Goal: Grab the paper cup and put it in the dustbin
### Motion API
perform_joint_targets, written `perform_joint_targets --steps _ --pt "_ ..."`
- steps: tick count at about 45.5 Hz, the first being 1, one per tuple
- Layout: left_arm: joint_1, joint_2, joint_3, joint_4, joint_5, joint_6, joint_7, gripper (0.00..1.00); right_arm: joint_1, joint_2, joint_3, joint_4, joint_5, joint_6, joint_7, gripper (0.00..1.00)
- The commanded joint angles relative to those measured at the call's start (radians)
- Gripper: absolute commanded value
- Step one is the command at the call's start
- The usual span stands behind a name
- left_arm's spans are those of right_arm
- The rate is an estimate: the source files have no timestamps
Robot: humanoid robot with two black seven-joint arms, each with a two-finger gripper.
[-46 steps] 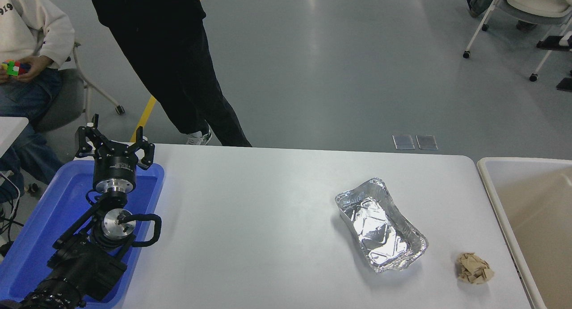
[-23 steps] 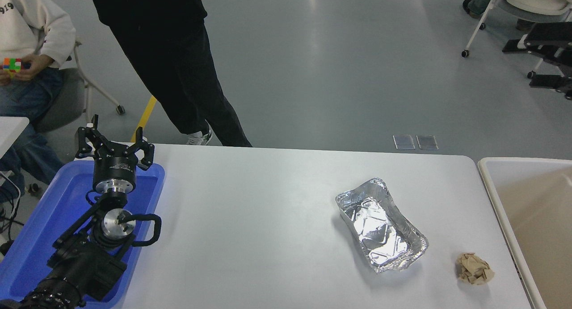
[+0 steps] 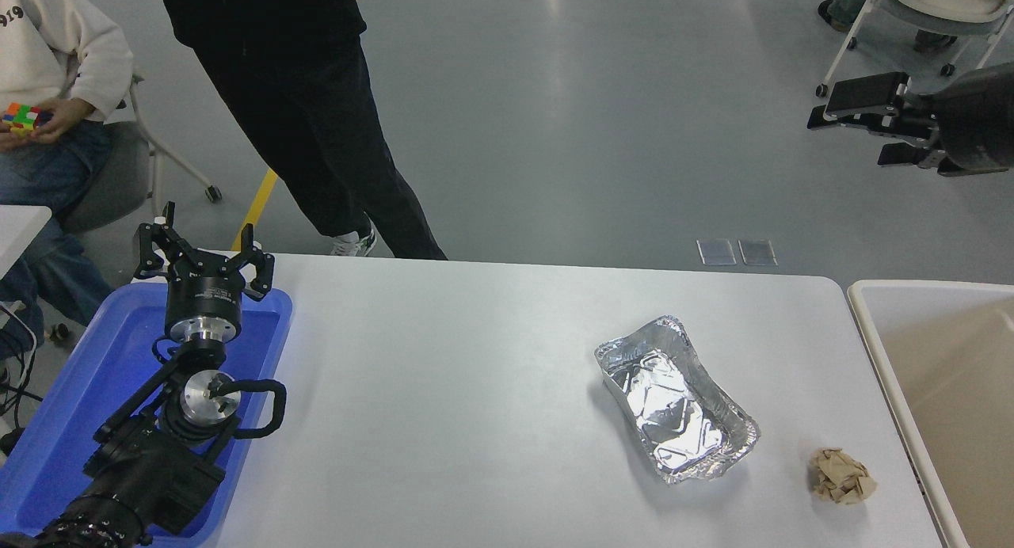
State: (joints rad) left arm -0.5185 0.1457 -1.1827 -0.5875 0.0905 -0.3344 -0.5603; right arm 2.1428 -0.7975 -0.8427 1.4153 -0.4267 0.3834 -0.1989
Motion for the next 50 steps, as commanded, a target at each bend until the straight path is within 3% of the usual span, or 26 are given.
perform_joint_targets --steps 1,13,38,50 --pt "0.0 0.0 0.0 0.0 0.0 0.0 0.0 0.99 0.163 0.178 -0.193 0.042 0.097 -0.005 -0.007 1.0" --pt "0.0 0.0 0.0 0.0 0.0 0.0 0.0 0.99 0.321 0.359 -0.344 0.166 0.313 -0.006 -0.005 1.0" --pt "0.0 0.0 0.0 0.0 0.0 0.0 0.0 0.99 0.425 0.503 -0.403 0.326 0.373 0.012 0.006 1.0" --pt "0.0 0.0 0.0 0.0 0.0 0.0 0.0 0.99 0.456 0.58 -0.342 0.33 0.414 0.184 0.019 1.0"
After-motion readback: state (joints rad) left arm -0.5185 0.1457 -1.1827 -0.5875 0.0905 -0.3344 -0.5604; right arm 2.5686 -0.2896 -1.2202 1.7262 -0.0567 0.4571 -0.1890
